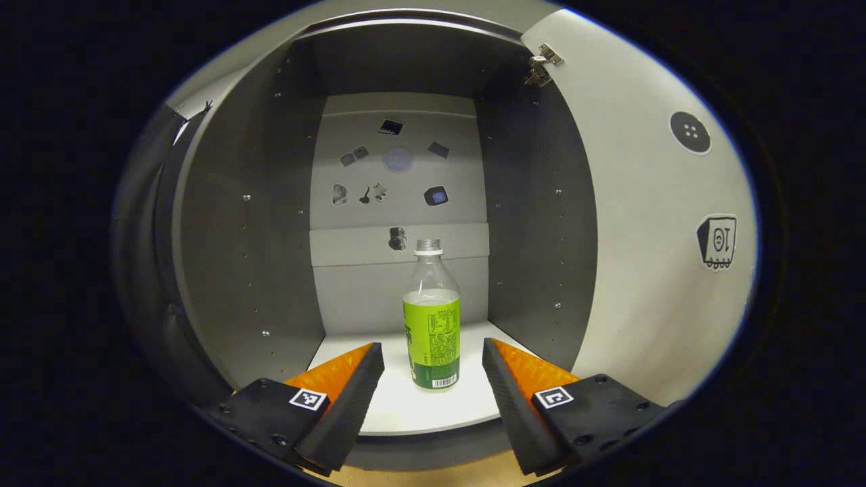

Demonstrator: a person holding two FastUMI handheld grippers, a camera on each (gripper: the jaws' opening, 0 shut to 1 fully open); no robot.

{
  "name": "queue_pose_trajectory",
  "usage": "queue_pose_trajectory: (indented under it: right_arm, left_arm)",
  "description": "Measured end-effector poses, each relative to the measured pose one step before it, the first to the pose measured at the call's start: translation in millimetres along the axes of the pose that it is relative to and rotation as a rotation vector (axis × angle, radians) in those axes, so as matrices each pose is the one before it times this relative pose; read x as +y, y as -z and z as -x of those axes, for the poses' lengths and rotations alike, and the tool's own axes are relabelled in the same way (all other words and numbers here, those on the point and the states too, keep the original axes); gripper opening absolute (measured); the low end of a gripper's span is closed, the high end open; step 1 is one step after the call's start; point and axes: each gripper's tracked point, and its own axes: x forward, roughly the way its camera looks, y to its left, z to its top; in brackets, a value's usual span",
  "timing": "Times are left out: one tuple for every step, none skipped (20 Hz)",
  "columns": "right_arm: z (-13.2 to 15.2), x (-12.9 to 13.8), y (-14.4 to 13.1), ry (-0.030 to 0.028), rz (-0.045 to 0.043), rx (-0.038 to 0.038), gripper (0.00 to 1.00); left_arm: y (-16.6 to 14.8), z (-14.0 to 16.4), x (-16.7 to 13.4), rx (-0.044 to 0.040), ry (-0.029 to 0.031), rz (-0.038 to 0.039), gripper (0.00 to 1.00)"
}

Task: Open the cabinet door with the right hand, grasp the bottle in the cabinet with the left hand and place it on the coaster, then close the cabinet door with the right hand.

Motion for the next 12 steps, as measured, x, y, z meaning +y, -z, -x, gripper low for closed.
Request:
queue_pose_trajectory:
  right_arm:
    - [0.86, 1.06, -1.28, -0.00333, -0.01896, -0.00867, 0.64]
    - [6.66, 1.44, -2.41, -0.00303, -0.01623, -0.00706, 0.72]
    - [7.30, 2.19, -0.88, 0.00261, -0.00948, -0.00610, 0.69]
    - [9.78, -0.70, 1.00, 0.00564, -0.00108, -0.00466, 0.72]
    - [4.68, -0.78, -0.60, 0.00749, 0.00482, -0.00796, 0.72]
    - [-0.17, 0.68, -1.74, 0.00682, 0.00403, -0.00679, 0.74]
    - [1.11, 0.96, 0.34, 0.00418, 0.00392, -0.00181, 0.75]
    - [-2.66, 1.04, -0.35, 0.00545, 0.00437, 0.00098, 0.76]
    - [0.39, -0.73, 1.01, 0.00489, 0.00596, 0.00178, 0.77]
    - [-0.89, 0.02, -0.41, 0.00477, 0.00559, 0.00265, 0.77]
    - [-0.80, 0.39, 0.06, 0.00305, 0.00283, 0.00187, 0.77]
    - [-0.24, 1.12, 0.11, 0.00521, 0.00147, -0.00025, 0.78]
  left_arm:
    - [1.03, -7.70, -2.71, 0.00342, 0.00071, -0.00713, 0.96]
    - [2.04, -10.55, -1.53, 0.00761, -0.00883, -0.01056, 0.94]
    - [-0.04, -7.36, 0.90, 0.00327, -0.01362, -0.00730, 0.94]
    - [0.76, -7.96, -0.55, 0.00554, -0.00742, -0.00374, 0.96]
    - [0.00, -6.61, -0.80, 0.00675, -0.00744, 0.00296, 0.97]
    - [-0.29, -6.98, 0.80, 0.00375, -0.00493, 0.00599, 0.97]
    - [0.90, -8.11, 1.02, 0.00939, -0.00423, 0.00831, 0.97]
    - [1.90, -7.17, 2.31, 0.01074, -0.00989, 0.00651, 0.97]
    - [3.04, -8.56, 2.49, 0.01120, -0.01051, 0.00295, 0.97]
    - [1.64, -7.23, 1.90, 0.00903, -0.00550, 0.00405, 0.96]
    - [1.71, -7.96, 0.35, 0.01127, 0.00464, 0.00616, 0.97]
    - [2.77, -7.00, 0.34, 0.01207, 0.00206, 0.00290, 0.97]
